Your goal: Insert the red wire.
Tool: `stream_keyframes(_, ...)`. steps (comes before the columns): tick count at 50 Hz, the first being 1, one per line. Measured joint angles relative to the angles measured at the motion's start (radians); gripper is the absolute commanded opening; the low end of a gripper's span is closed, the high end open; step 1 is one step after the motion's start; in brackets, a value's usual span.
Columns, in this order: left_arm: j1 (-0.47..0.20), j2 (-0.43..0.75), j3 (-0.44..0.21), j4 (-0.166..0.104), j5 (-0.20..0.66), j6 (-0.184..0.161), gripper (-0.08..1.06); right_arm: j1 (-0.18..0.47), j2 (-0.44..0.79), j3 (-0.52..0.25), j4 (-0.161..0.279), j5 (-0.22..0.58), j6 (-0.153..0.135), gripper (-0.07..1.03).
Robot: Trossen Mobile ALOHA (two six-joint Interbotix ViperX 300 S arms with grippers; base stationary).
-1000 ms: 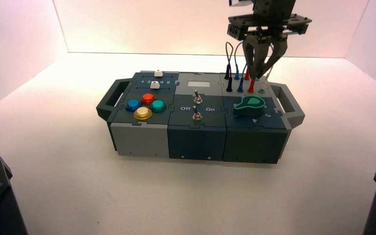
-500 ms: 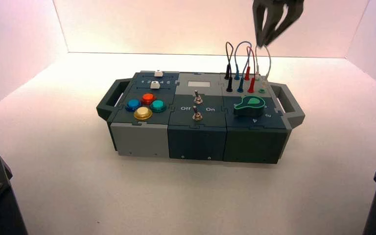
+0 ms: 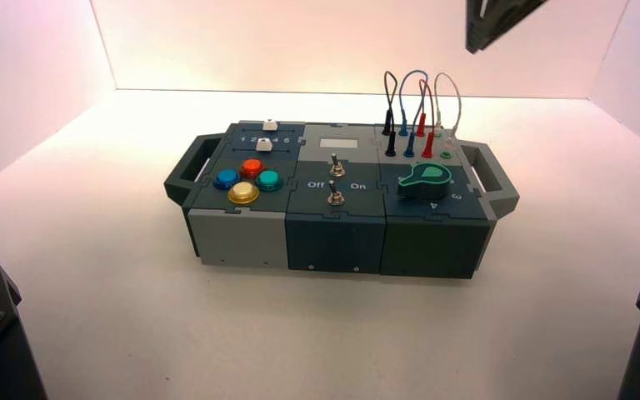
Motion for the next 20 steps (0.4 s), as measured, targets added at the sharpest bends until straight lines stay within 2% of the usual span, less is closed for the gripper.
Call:
stream_keyframes(7,0.000,0.014,0.029,0.008,-0.041,0.041,-0.03,0.000,-0.023,0.043,-0.012,-0.011,-0.005,0.18)
stream_keyframes(8,0.000,0.021,0.040,0.008,-0.057,0.060,-0.03,0.000,-0.034,0.063,-0.017,-0.018,-0.005,0.18)
stream_keyframes(20,0.000,0.041,0.060,0.009,-0.104,0.072,-0.03,0.000,-0.077,0.133,-0.032,-0.087,-0.006,0.15)
